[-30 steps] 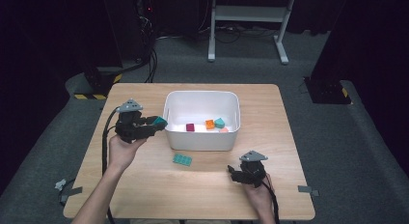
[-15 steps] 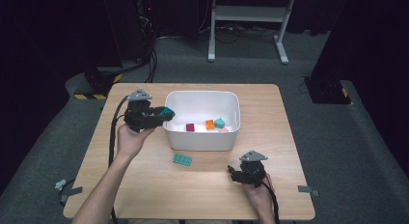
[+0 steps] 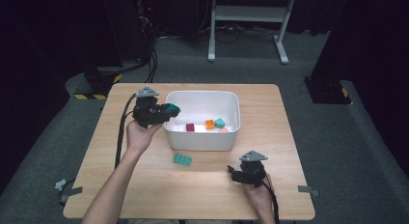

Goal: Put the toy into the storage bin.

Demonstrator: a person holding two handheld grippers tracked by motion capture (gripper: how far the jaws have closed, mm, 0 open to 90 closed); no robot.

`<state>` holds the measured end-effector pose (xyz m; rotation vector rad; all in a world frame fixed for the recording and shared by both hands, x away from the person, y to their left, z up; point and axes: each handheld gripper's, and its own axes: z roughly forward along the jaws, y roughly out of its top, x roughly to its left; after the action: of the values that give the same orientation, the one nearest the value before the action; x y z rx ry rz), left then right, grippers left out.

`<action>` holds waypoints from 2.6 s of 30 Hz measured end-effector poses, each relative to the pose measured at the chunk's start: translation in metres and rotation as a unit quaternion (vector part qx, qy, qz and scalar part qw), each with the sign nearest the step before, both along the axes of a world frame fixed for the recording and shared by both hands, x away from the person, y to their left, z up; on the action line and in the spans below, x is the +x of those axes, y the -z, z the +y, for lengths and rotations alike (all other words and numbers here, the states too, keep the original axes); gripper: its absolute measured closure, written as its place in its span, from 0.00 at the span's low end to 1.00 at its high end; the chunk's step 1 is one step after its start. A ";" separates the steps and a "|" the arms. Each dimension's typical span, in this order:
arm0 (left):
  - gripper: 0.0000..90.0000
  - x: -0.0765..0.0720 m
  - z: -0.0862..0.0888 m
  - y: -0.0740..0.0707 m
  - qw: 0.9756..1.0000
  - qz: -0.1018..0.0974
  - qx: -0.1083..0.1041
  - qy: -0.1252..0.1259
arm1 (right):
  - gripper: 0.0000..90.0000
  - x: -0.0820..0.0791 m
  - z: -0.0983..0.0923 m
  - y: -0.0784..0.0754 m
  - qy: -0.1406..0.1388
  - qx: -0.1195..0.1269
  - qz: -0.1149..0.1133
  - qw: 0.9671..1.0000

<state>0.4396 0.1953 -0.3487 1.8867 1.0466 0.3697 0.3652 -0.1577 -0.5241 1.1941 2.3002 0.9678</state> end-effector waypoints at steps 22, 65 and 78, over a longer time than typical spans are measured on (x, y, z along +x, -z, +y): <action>0.39 -0.006 -0.012 0.013 0.999 -0.011 0.037 -0.008 | 0.31 0.000 0.000 0.000 0.000 0.001 -0.001 1.000; 0.33 -0.061 0.040 0.048 0.998 -0.004 0.000 -0.056 | 0.31 0.000 0.000 0.000 -0.002 0.000 0.000 1.000; 0.31 -0.070 0.038 0.071 0.998 0.011 0.015 -0.059 | 0.31 0.000 0.000 0.000 -0.002 0.001 0.000 1.000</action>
<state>0.3695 0.2335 -0.4196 1.8637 1.1764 0.4352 0.3650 -0.1575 -0.5242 1.1909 2.3020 0.9705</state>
